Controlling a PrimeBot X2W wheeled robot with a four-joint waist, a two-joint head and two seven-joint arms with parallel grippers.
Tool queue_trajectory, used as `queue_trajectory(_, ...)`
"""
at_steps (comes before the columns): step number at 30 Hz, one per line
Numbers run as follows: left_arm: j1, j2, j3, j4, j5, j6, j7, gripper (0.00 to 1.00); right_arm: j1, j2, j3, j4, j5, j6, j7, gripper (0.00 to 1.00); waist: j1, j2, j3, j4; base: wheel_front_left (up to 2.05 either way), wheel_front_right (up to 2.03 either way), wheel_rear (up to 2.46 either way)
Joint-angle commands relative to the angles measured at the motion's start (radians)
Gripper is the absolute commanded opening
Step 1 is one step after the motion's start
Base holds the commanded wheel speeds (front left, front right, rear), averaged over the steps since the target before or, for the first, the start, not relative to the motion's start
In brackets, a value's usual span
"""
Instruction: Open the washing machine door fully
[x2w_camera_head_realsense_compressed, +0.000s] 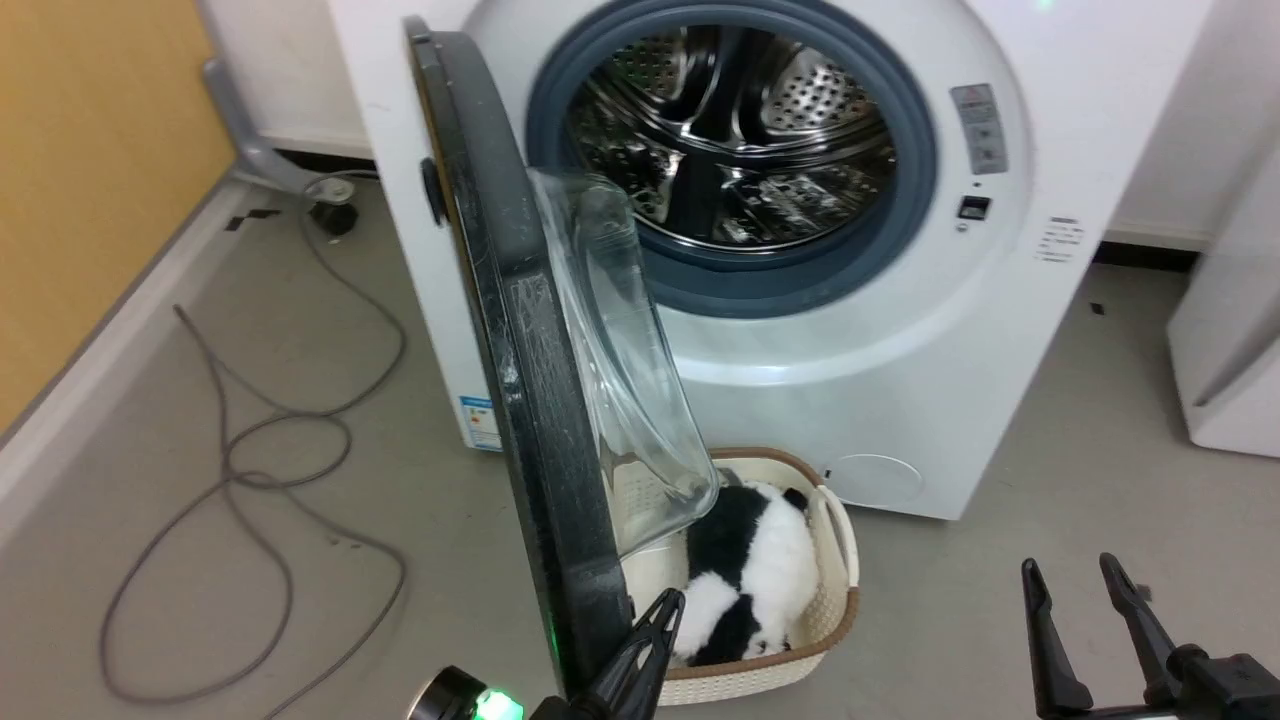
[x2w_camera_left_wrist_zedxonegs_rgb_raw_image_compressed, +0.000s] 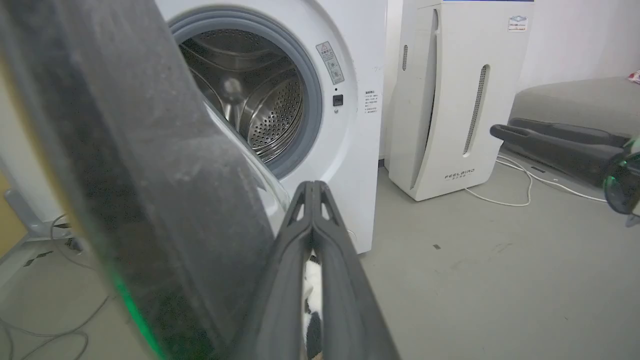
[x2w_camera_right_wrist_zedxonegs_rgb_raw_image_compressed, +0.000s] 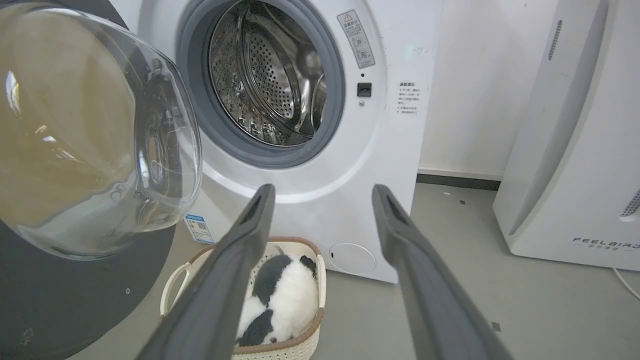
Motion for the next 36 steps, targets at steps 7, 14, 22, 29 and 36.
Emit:
queue_trajectory(7, 0.034, 0.032, 0.026, -0.046, -0.01, 0.033, 0.008, 0.0, 0.006, 0.004, -0.01, -0.001, 0.009, 0.001, -0.004, 1.0, 0.0, -0.0001, 0.002, 0.104, 0.0, 0.0, 0.0)
queue_trajectory(14, 0.047, 0.072, 0.06, -0.077, -0.017, 0.049, 0.03, 0.0, 0.006, 0.004, -0.006, 0.004, 0.014, 0.001, -0.004, 1.0, 0.0, -0.0001, 0.011, 0.19, 0.0, 0.0, 0.0)
queue_trajectory(22, 0.062, 0.125, 0.199, -0.085, -0.099, 0.086, 0.049, 0.0, 0.005, 0.004, -0.006, 0.0, 0.012, 0.001, -0.004, 1.0, 0.0, -0.0001, 0.029, 0.227, 0.0, 0.0, 0.0)
queue_trajectory(29, 0.008, 0.173, 0.326, -0.024, -0.181, 0.1, 0.077, 0.0, -0.016, 0.004, 0.0, -0.003, -0.005, 0.001, -0.004, 1.0, 0.0, -0.0001, 0.067, 0.208, 0.0, 0.0, 0.0)
queue_trajectory(36, -0.045, 0.19, 0.47, 0.06, -0.264, 0.149, 0.04, 0.0, -0.036, 0.004, -0.008, -0.001, -0.012, 0.001, -0.004, 1.0, 0.0, -0.0001, 0.099, 0.165, 0.0, 0.0, 0.0)
